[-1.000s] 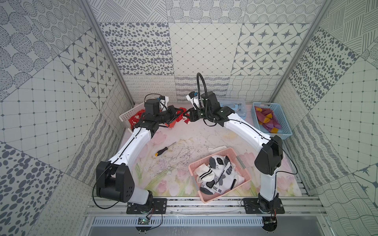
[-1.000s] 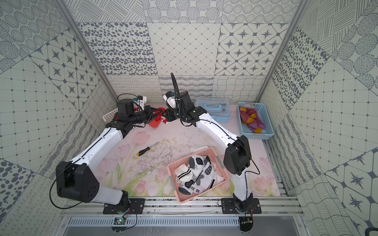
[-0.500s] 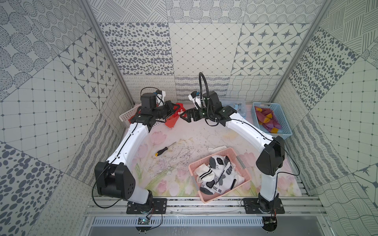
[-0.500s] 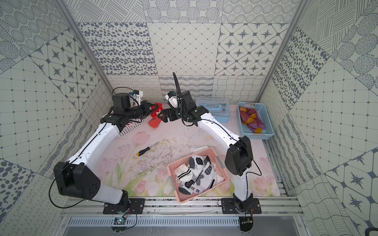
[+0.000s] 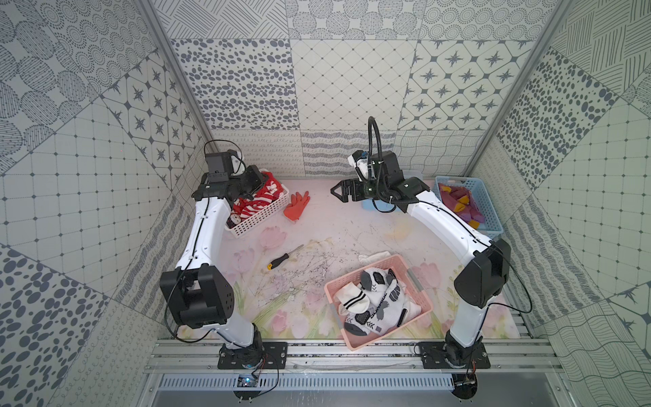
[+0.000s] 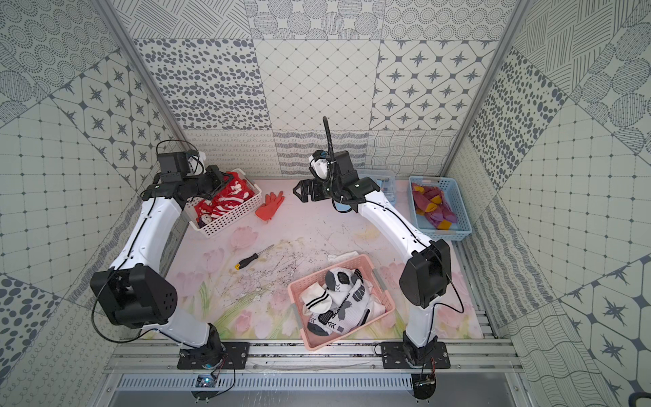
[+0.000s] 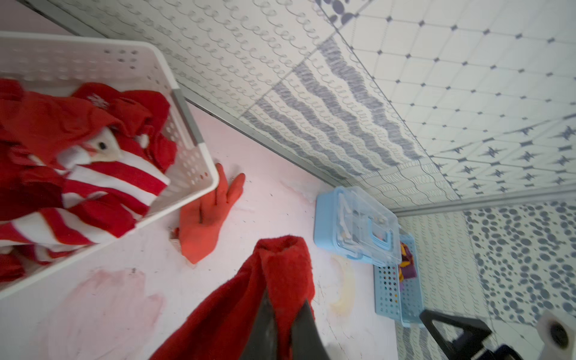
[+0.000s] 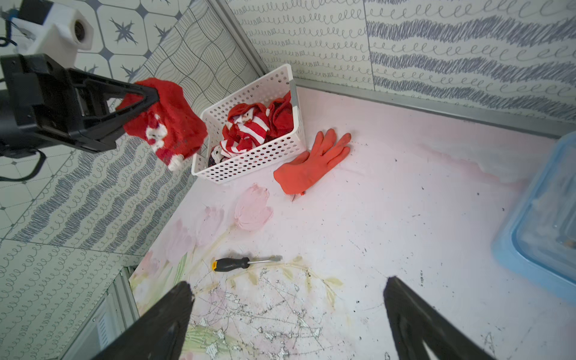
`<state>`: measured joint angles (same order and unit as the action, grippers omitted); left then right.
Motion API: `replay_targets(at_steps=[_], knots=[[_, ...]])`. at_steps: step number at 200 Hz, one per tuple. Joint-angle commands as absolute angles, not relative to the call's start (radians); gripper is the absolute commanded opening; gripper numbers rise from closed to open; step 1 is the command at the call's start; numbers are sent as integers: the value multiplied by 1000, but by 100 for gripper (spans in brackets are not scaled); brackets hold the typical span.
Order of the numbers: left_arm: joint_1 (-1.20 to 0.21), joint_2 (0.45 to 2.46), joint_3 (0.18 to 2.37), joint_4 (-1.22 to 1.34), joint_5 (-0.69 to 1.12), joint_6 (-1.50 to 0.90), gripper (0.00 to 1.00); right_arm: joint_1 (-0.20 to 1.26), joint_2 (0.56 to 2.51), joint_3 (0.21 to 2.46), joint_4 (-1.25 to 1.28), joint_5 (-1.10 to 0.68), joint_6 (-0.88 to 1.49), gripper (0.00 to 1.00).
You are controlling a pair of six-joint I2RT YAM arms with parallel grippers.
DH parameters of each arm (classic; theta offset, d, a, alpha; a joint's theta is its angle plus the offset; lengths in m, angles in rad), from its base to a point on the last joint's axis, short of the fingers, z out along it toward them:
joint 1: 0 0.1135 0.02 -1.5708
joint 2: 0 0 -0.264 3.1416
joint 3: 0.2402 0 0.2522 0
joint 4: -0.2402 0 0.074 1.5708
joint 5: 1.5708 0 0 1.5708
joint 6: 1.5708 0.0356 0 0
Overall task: Sort the socks into the basket by color
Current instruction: Place the sock in the bin.
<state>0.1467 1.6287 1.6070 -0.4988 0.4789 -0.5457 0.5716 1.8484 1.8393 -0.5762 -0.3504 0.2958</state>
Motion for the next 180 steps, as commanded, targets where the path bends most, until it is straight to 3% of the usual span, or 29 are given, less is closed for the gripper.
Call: replay_targets(at_steps=[1, 98, 180], knots=[[223, 1698, 1673, -632, 288, -384, 0, 562, 1837, 1821, -585, -346, 291, 98], [358, 2032, 1901, -606, 39, -368, 0, 498, 1861, 1757, -557, -394, 304, 98], [351, 2293, 2086, -595, 66, -377, 0, 478, 1887, 1758, -553, -405, 305, 98]])
